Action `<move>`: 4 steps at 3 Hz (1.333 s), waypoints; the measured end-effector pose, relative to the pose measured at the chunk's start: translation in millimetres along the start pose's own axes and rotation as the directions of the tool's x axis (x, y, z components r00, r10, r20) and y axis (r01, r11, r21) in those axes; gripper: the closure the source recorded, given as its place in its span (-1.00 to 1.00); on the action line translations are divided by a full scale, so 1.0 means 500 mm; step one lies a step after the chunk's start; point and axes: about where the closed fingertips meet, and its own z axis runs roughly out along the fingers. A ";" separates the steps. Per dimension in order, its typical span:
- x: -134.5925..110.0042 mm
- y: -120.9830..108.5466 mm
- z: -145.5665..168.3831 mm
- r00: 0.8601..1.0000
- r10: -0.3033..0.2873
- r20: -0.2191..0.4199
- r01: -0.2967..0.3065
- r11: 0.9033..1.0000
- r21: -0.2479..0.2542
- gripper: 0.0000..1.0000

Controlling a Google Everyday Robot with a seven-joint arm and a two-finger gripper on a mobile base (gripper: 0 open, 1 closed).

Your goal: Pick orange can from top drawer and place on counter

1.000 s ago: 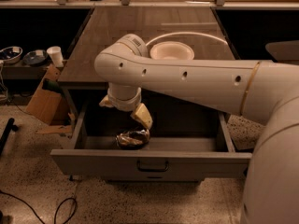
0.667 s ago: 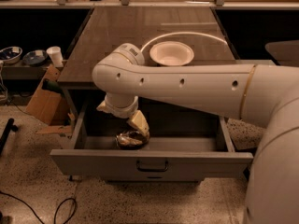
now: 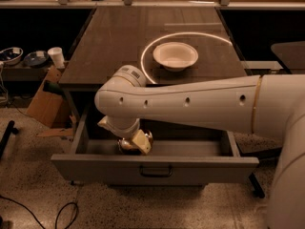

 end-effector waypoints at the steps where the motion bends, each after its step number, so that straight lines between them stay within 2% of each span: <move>1: 0.001 -0.001 -0.003 1.000 0.000 0.000 0.000 1.000 0.000 -1.00; 3: 0.045 -0.003 0.075 0.997 -0.032 0.065 0.033 0.999 -0.025 -1.00; 4: 0.071 -0.015 0.107 0.995 -0.039 0.095 0.043 0.998 -0.039 -0.67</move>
Offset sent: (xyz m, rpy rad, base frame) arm 0.0277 -0.0128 -0.0433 0.0132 0.0751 0.0559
